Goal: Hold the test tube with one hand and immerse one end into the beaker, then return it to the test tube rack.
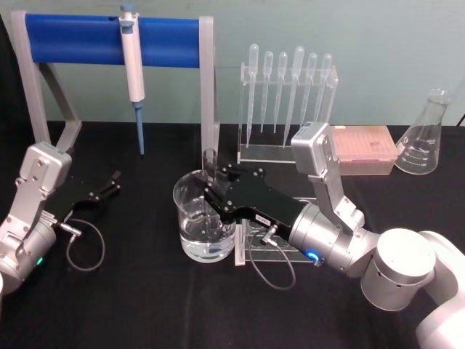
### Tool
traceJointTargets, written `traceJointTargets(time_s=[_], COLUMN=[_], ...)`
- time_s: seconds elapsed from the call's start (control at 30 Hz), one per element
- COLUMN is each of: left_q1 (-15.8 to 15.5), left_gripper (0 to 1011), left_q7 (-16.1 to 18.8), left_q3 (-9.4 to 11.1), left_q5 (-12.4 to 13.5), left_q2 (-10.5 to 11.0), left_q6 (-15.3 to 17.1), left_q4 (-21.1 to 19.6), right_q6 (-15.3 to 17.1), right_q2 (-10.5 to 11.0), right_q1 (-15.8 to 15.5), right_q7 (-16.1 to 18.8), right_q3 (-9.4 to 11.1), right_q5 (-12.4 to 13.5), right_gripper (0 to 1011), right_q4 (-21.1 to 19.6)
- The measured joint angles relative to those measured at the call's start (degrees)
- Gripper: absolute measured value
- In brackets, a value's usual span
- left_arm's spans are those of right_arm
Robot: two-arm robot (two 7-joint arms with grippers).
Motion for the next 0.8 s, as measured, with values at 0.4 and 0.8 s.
traceJointTargets(time_s=[0.4, 0.8], left_q1=[0.0, 0.0], left_gripper=[1000, 1000], left_q7=[0.0, 0.0], left_q3=[0.0, 0.0], left_q5=[0.0, 0.0], left_q2=[0.0, 0.0], left_q6=[0.0, 0.0], left_q4=[0.0, 0.0], right_q6=[0.0, 0.0], right_q2=[0.0, 0.0], right_q1=[0.0, 0.0], right_q7=[0.0, 0.0], right_q3=[0.0, 0.0], right_q5=[0.0, 0.0], right_gripper=[225, 225], right_q4=[0.0, 0.0])
